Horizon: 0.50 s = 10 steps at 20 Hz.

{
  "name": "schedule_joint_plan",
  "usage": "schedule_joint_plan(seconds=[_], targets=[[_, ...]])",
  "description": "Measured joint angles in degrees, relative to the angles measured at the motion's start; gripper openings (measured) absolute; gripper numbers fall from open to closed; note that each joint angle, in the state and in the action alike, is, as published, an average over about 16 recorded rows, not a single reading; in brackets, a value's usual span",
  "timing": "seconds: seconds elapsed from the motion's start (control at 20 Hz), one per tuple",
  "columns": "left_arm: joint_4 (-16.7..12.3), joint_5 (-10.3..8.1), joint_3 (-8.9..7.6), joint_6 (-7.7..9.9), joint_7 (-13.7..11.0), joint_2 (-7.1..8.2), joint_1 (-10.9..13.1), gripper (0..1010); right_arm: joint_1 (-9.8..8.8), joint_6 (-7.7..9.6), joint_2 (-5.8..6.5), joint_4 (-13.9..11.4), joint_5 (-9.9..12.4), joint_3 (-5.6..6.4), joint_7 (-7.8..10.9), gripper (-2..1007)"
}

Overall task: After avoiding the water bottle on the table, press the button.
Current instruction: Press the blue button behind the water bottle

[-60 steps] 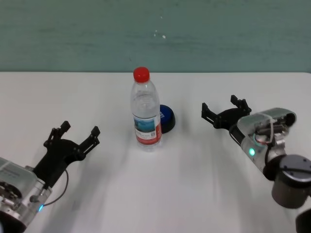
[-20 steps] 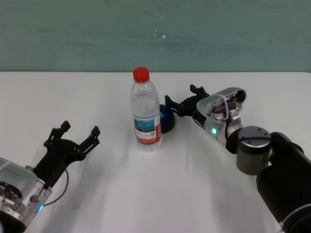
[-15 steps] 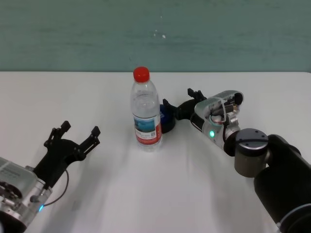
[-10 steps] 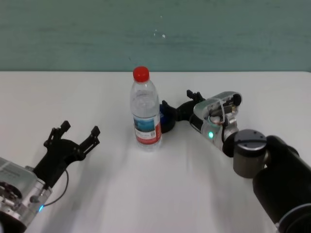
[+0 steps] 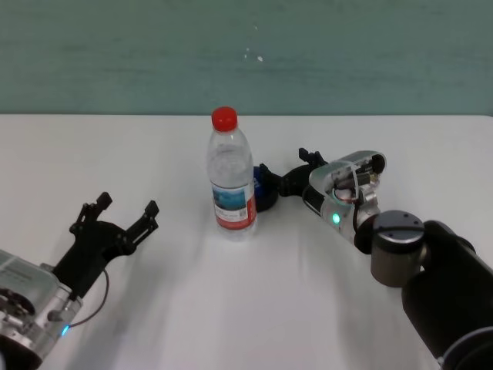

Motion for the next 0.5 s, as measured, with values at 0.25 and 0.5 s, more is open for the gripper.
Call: schedule_joint_plan(seconds=[0.25, 0.5], targets=[[0.0, 0.00, 0.00, 0.00, 0.0, 0.00, 0.0, 1010, -0.32, 0.08, 0.02, -0.2, 0.1, 0.12, -0.14, 1004], [0.0, 0.00, 0.00, 0.00, 0.0, 0.00, 0.0, 1010, -1.21, 0.15, 0.31, -2.2, -0.1, 0.21, -0.64, 1004]])
